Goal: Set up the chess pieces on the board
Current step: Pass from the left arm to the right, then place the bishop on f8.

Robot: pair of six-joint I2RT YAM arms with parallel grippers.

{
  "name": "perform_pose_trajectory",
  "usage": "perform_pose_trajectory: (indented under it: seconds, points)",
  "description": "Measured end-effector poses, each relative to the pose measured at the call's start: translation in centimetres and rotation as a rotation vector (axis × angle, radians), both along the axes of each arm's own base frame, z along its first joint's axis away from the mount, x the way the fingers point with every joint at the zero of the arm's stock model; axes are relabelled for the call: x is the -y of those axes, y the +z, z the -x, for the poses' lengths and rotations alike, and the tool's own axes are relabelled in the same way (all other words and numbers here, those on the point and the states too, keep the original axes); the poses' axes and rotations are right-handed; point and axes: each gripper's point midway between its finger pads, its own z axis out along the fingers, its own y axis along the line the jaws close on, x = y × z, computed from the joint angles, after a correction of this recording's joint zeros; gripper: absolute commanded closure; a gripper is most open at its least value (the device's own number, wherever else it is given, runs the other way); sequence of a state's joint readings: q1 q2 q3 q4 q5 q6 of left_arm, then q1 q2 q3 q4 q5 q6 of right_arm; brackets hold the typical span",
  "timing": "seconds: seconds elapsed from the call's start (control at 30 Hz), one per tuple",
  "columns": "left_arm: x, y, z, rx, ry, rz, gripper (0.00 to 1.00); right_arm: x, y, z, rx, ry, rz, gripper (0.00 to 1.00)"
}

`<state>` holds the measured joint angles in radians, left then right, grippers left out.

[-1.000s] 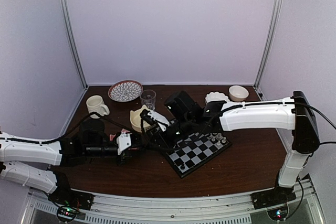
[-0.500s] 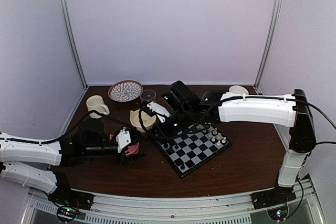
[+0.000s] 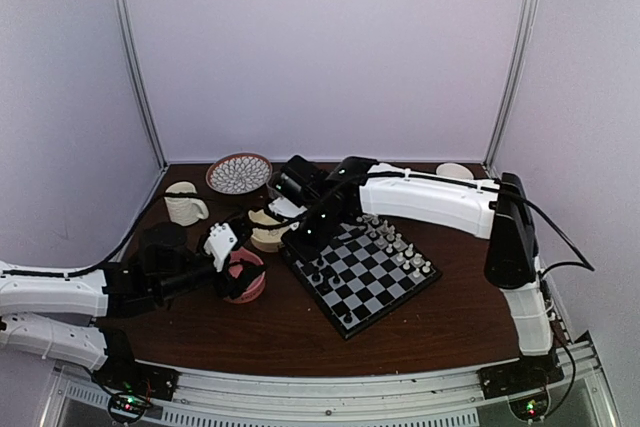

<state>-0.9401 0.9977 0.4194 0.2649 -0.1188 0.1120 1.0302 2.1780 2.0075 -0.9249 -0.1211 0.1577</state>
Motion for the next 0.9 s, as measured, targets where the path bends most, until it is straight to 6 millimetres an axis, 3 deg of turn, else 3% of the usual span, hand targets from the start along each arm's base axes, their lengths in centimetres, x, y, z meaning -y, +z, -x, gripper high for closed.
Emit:
perform_pose_trajectory:
  seconds: [0.2, 0.37, 0.57, 0.9]
  points:
    - [-1.4, 0.2, -1.3, 0.004, 0.115, 0.009, 0.22, 0.4, -0.4, -2.1, 0.03, -0.018, 0.075, 0.99]
    - [-1.8, 0.3, -1.6, 0.01, 0.145, 0.005, 0.22, 0.8, -1.9, -3.0, 0.024, -0.005, 0.141, 0.99]
    - [-2.2, 0.1, -2.0, 0.014, 0.172, -0.003, 0.22, 1.1, -3.6, -2.9, 0.008, 0.037, 0.2, 0.99]
    - [-2.8, 0.0, -2.5, 0.02, 0.219, -0.011, 0.22, 1.4, -4.1, -2.8, 0.003, 0.066, 0.23, 0.97]
